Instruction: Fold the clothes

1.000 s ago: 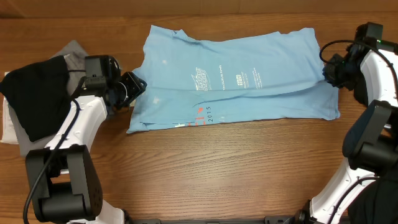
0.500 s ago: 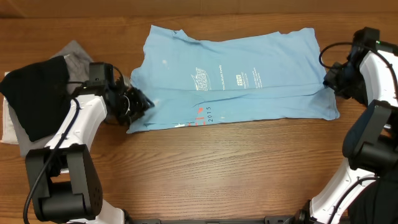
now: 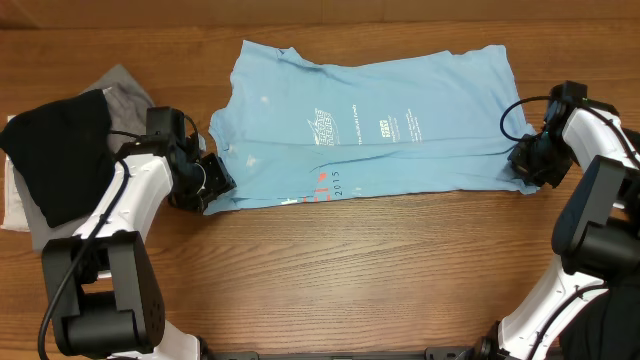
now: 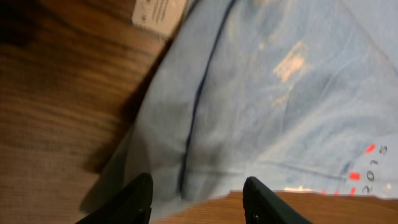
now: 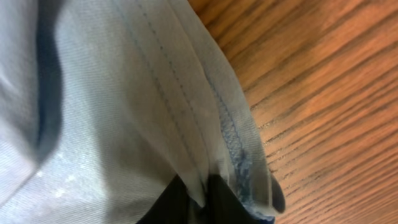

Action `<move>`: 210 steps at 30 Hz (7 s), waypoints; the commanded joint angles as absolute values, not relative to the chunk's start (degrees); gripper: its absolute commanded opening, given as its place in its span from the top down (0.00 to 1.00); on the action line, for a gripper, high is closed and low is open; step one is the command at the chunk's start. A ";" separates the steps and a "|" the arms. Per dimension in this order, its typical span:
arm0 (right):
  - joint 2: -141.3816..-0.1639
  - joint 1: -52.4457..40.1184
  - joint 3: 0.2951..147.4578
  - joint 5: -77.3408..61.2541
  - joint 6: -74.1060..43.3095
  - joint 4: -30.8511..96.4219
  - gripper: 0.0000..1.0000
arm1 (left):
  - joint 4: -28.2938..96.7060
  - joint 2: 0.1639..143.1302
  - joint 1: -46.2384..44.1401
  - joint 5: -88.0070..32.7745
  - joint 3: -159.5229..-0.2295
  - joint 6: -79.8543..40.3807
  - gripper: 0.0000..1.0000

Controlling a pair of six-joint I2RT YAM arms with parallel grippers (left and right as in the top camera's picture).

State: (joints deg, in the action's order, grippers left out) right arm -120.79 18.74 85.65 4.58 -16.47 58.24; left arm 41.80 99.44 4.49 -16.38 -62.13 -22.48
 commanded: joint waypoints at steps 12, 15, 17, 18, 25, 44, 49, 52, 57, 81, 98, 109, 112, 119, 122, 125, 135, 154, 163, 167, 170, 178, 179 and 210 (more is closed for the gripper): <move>-119.66 22.31 84.42 8.51 -16.53 58.81 0.96 | 48.25 100.01 4.47 -14.37 -58.17 -21.80 0.50; -119.66 22.70 84.42 7.99 -16.53 58.76 0.96 | 47.00 100.01 4.47 -13.37 -58.17 -21.82 0.52; -119.66 22.76 84.42 7.90 -16.53 58.76 0.96 | 46.65 100.01 4.47 -11.60 -58.17 -21.80 0.54; -119.66 22.74 84.42 7.90 -16.53 58.74 0.96 | 46.65 100.01 4.47 -11.33 -58.17 -21.76 0.53; -119.66 22.74 84.42 7.84 -16.53 58.78 0.96 | 44.56 100.01 4.47 -11.40 -56.84 -20.69 0.74; -119.66 22.76 84.42 7.92 -16.53 62.11 0.96 | 44.53 100.01 6.15 0.75 -51.79 -22.28 0.96; -119.66 22.81 84.42 7.92 -16.53 64.71 0.96 | 45.52 100.01 7.86 0.60 -51.79 -22.09 0.96; -119.66 22.83 84.42 7.94 -16.53 67.16 0.96 | 48.95 99.96 7.97 0.67 -51.81 -19.55 0.96; -119.66 23.14 84.42 8.58 -18.52 71.92 0.96 | 54.46 99.96 7.97 2.59 -51.81 -19.25 0.96; -107.96 23.22 94.63 -1.67 -14.46 73.76 0.37 | 46.63 87.44 4.78 -18.00 -70.87 -11.77 0.13; -107.92 23.11 95.33 -6.13 -11.70 73.63 0.35 | 38.96 126.67 1.04 -21.28 -107.72 -15.20 0.20; -107.92 23.11 95.33 -6.15 -11.73 73.95 0.36 | 20.32 137.64 0.84 -22.09 -108.22 -19.79 0.25; -107.92 23.11 95.33 -6.15 -11.73 73.91 0.36 | 17.61 139.41 0.67 -21.69 -108.22 -19.77 0.27; -107.92 23.11 95.33 -6.15 -11.75 73.76 0.36 | 14.90 142.02 -0.27 -21.85 -108.22 -19.70 0.36; -107.92 23.11 95.33 -6.15 -11.73 73.84 0.36 | 14.74 142.37 -0.73 -20.21 -108.22 -19.66 0.43; -107.92 23.11 95.33 -6.15 -11.73 73.84 0.36 | 13.80 142.37 -0.86 -20.51 -108.22 -19.51 0.56; -108.03 22.92 95.33 -6.17 -10.70 72.99 0.44 | 15.81 141.38 -0.56 -24.73 -108.29 -21.32 0.96; -130.85 16.45 116.97 -7.68 -7.68 50.76 0.27 | 42.59 128.14 -0.45 -25.02 -108.27 -20.10 0.96; -138.98 16.38 116.97 -7.38 -12.03 38.37 0.28 | 45.01 128.14 -0.47 -23.38 -108.27 -19.68 0.96; -140.70 15.70 116.97 -7.25 -12.23 35.94 0.29 | 45.01 128.14 -0.47 -23.33 -108.27 -19.66 0.96; -142.02 14.79 116.95 -5.78 -12.25 35.33 0.29 | 45.01 128.14 -0.47 -23.33 -108.27 -19.66 0.96; -144.94 13.08 116.68 -1.19 -13.58 36.56 0.49 | 45.45 128.14 -0.80 -21.87 -108.27 -19.66 0.96; -144.94 13.08 116.51 -1.08 -13.78 36.58 0.57 | 45.47 128.14 -0.80 -21.89 -108.27 -19.68 0.96; -134.23 18.50 124.01 6.87 -16.53 66.39 0.96 | 63.00 119.55 4.60 -30.98 -108.29 -17.76 0.96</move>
